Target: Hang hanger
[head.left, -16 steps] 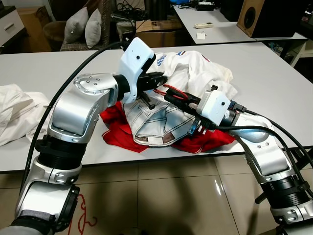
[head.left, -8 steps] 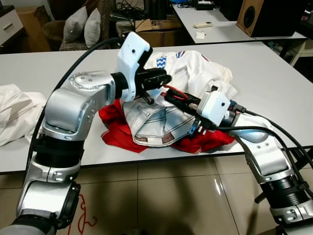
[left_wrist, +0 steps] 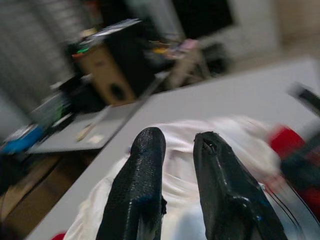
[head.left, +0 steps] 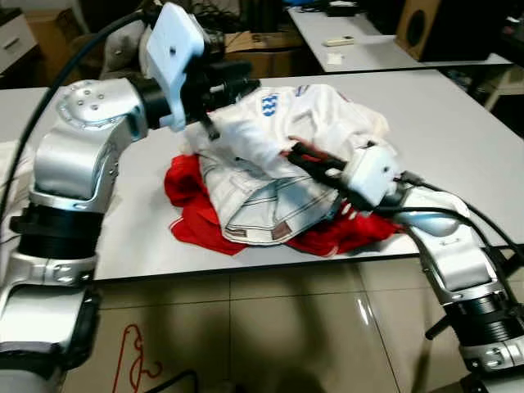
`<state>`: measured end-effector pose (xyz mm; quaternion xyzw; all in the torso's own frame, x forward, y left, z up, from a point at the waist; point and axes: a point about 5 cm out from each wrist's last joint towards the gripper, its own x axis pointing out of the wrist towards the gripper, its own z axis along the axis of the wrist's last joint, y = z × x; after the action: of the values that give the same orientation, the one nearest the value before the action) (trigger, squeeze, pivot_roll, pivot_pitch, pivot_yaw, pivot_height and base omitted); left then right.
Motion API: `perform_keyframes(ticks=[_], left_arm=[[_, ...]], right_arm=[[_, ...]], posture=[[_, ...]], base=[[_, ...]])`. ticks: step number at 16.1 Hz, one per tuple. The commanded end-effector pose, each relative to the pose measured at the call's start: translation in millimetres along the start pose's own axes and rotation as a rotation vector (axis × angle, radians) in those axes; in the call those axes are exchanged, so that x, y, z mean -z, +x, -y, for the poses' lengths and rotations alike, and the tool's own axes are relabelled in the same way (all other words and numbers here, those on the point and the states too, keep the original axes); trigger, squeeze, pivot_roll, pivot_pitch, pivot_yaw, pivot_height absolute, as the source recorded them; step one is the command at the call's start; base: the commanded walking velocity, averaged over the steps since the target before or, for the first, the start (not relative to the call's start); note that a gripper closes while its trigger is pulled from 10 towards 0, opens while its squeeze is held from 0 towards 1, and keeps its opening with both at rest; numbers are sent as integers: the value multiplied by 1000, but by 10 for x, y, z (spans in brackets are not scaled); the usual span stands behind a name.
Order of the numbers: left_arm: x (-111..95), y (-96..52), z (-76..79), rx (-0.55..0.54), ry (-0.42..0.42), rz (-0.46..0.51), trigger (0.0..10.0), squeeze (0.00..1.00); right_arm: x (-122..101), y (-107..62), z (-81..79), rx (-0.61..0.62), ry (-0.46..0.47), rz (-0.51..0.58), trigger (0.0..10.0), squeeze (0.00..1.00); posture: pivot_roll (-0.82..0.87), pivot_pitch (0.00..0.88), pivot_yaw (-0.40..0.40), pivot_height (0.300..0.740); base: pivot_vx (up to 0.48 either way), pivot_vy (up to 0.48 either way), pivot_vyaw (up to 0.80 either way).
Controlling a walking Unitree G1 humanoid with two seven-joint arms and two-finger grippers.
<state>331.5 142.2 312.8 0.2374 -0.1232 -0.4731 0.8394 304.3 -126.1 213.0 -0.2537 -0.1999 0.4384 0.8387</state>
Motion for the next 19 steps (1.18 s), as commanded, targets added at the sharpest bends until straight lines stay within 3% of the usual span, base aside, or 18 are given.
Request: perform_keyframes(ticks=[1,2,3,4,10,13,19], left_arm=[[2,19,63,91,42,-3,10000,118],[48,9,107,177,66,-38,10000,1000],[111,29,137,221,129,-76,10000,1000],[124,70,180,272,214,-68,10000,0],[51,255,309,394,279,2,10000,0],[86,258,283,477,312,-59,10000,0],[147,222,143,497,338,-122,10000,0]], right_arm=[[-28,-24,54,8,5,16,10000,0],[-46,-45,90,3,16,25,10000,0],[-53,-77,115,-15,30,27,10000,0],[-57,-117,138,-42,43,25,10000,0],[-81,-225,209,-112,77,11,10000,0],[-89,-217,205,-138,76,9,10000,0],[-99,-202,166,-163,78,14,10000,0]], posture=[[-18,0,56,740],[-20,0,58,740],[-23,0,57,740],[-27,0,56,740],[-36,0,50,740],[-39,0,52,740],[-41,0,56,740]], base=[[0,0,0],[0,0,0],[0,0,0],[0,0,0],[0,0,0],[0,0,0],[0,0,0]])
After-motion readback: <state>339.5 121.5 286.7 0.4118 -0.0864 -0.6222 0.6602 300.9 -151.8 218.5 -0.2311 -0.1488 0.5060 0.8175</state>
